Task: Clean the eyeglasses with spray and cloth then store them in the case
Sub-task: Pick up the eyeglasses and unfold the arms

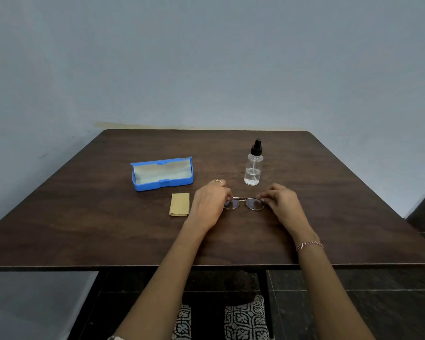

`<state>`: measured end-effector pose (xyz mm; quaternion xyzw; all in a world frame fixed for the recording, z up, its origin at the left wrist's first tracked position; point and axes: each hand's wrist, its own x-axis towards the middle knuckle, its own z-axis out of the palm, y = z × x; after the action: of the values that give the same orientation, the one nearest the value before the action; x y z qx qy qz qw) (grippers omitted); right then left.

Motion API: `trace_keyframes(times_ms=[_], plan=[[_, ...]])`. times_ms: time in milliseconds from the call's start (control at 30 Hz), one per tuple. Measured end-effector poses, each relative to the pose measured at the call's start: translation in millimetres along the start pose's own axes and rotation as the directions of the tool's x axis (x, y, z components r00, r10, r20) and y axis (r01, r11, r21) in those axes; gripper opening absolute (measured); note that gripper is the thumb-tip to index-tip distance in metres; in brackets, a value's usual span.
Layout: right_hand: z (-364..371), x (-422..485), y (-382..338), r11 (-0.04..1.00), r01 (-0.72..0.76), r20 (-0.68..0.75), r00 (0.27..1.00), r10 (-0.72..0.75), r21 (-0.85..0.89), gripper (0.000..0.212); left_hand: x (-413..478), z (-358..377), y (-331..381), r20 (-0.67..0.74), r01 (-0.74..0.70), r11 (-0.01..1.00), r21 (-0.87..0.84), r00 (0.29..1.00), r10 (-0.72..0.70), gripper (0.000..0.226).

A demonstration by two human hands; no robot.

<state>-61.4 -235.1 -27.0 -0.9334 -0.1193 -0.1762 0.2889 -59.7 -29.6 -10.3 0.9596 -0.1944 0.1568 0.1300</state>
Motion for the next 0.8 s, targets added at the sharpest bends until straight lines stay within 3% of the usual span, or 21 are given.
trace_keyframes(times_ms=[300,500,800], plan=[[-2,-1,2,0.997,-0.010,-0.010,1.000,0.010,0.080,0.014,-6,1,-2,-0.080,-0.003,1.000,-0.007,0.997,0.003,0.023],[-5,-5,4,0.969,-0.063,0.043,0.998,0.054,0.240,0.013,-9,-2,-8,-0.075,-0.023,0.998,-0.059,0.997,0.019,0.021],[-4,-4,11,0.962,-0.091,0.041,0.996,0.083,0.257,0.005,-11,2,-13,-0.149,0.027,0.963,-0.267,0.986,-0.069,0.012]])
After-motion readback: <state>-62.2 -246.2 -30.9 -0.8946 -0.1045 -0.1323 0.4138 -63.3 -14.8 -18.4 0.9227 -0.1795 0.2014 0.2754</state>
